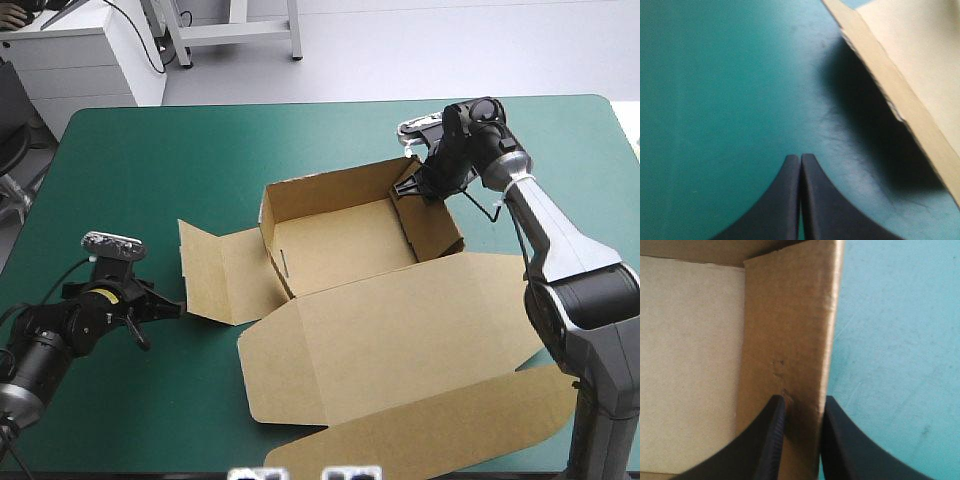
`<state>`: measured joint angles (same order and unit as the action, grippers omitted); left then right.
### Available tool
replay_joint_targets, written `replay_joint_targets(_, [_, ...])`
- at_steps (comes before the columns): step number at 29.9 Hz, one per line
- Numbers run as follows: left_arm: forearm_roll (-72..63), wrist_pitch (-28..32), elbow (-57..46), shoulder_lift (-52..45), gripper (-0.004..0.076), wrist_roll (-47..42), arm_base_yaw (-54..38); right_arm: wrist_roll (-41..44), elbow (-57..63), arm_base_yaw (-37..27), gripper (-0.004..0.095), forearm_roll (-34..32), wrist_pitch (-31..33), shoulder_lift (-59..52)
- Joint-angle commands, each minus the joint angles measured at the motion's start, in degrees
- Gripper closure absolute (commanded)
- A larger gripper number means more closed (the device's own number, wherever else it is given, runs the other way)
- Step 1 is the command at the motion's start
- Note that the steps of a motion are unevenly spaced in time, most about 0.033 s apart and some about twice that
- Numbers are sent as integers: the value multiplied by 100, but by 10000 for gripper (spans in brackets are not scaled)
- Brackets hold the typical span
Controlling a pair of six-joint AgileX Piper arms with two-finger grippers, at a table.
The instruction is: Fold the box
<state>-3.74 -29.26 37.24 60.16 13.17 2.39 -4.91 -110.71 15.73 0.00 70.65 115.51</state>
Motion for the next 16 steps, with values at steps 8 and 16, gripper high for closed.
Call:
replay_joint_targets(8, [374,-195,1286,-353,732,-1358,3,-72,-130,-22,855,258,103,47])
replay_joint_targets(16, [374,-257,1568,-1005,732,-1358,3,-101,-842,-22,926,233,103,-116])
